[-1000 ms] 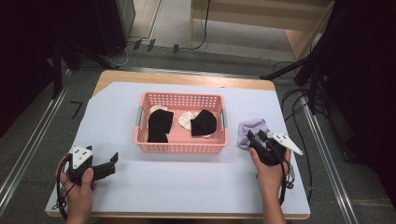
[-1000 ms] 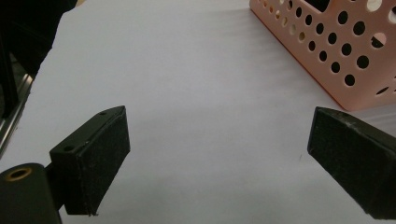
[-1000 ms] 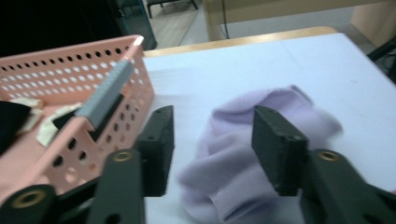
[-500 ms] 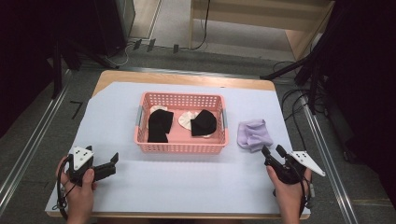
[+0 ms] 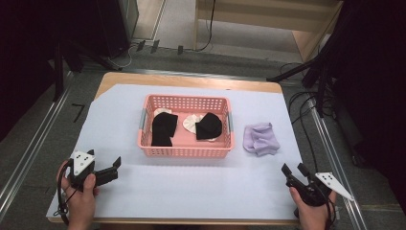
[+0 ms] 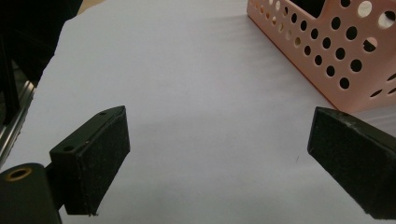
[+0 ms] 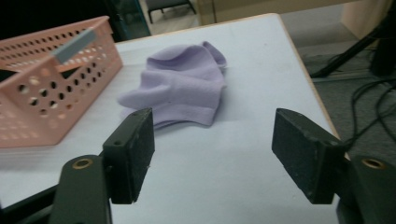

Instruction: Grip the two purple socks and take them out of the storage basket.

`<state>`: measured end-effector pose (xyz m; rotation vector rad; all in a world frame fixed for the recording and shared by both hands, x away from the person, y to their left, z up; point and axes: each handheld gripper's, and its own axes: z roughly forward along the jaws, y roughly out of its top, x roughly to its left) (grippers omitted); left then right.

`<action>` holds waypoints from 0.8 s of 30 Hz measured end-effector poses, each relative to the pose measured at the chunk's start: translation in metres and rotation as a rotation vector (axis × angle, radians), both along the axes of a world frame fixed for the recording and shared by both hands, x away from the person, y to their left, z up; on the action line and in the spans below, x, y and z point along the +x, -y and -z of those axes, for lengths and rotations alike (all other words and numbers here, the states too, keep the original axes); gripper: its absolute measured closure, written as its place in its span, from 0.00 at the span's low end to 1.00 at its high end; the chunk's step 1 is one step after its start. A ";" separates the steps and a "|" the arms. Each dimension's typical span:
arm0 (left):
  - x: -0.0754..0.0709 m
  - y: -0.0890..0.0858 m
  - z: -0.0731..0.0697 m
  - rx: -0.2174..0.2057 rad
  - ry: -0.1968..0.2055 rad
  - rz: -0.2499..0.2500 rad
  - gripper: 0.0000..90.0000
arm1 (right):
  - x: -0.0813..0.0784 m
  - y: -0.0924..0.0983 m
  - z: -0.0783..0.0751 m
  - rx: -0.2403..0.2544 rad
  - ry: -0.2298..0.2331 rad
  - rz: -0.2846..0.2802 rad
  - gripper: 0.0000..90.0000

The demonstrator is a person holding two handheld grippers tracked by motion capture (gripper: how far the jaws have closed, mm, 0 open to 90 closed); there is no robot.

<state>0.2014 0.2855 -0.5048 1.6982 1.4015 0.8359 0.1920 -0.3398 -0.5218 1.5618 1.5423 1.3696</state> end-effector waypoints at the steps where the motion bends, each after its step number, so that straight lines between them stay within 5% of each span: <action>1: 0.000 0.000 0.000 -0.002 0.004 0.000 0.07 | -0.002 0.001 0.000 0.012 0.003 -0.009 0.32; 7: -0.001 0.000 0.000 -0.007 0.009 0.006 0.07 | -0.006 0.010 0.008 0.004 -0.013 0.023 0.31; 13: 0.000 -0.001 0.000 -0.008 0.003 0.013 0.07 | -0.015 0.015 0.010 0.056 0.037 0.071 0.31; 24: -0.001 -0.001 0.000 -0.014 0.011 0.031 0.07 | -0.014 0.013 0.011 0.054 0.004 0.090 0.27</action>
